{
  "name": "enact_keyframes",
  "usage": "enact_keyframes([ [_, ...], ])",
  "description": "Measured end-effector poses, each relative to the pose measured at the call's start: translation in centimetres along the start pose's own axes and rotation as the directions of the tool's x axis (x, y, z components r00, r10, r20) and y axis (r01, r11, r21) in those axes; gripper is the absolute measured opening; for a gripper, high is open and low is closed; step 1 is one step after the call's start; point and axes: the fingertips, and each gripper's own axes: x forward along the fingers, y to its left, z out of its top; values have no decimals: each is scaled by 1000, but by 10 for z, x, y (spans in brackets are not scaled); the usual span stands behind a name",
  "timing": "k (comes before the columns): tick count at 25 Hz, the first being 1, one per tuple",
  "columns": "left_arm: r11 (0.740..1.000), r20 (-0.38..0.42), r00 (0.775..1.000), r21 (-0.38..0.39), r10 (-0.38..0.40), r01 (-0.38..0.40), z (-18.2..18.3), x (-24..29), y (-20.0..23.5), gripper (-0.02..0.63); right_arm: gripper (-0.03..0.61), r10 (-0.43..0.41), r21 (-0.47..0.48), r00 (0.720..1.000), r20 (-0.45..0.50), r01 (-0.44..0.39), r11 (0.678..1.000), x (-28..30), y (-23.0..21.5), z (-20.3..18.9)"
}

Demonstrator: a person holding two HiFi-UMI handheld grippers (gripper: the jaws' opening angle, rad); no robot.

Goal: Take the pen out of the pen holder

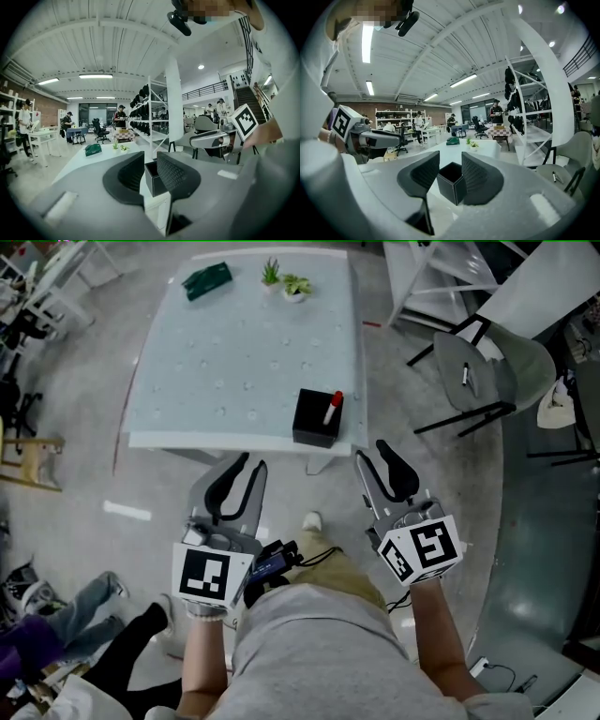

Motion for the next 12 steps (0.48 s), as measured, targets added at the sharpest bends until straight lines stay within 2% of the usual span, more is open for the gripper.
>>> enact_keyframes([
  [12,1000,-20,1000,12,24,-24,12,35,0,81,140,35,-19,999,-19,-35,999,15,-27,5],
])
